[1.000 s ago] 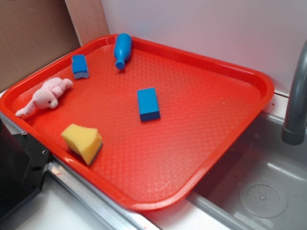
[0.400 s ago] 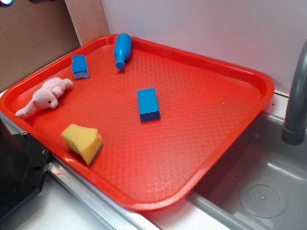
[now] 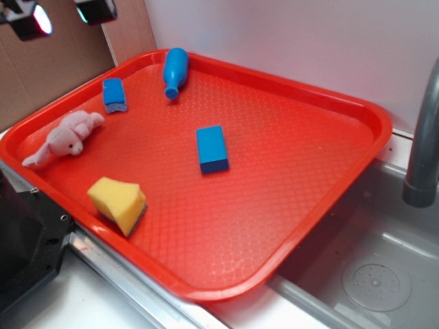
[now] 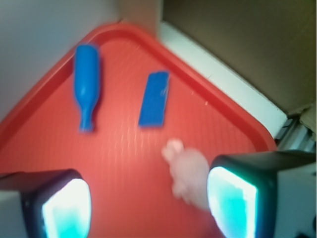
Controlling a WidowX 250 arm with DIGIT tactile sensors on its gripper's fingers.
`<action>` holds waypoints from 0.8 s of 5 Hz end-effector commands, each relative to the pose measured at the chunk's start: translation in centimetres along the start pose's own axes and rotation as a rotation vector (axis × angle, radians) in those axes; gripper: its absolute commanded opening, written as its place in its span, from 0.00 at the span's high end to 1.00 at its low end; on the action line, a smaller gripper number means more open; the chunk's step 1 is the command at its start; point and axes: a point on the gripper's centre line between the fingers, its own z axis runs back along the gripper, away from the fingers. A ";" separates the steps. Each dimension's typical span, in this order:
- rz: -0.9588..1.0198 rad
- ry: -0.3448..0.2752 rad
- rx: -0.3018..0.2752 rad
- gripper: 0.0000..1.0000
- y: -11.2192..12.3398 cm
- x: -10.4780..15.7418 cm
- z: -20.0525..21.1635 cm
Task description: Grab the blue sponge.
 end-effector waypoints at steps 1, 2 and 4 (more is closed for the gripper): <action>0.114 -0.071 0.055 0.00 1.7 2.4 -4.4; 0.155 -0.052 0.050 0.00 1.8 3.3 -7.3; 0.160 -0.002 0.024 0.00 1.1 4.6 -10.8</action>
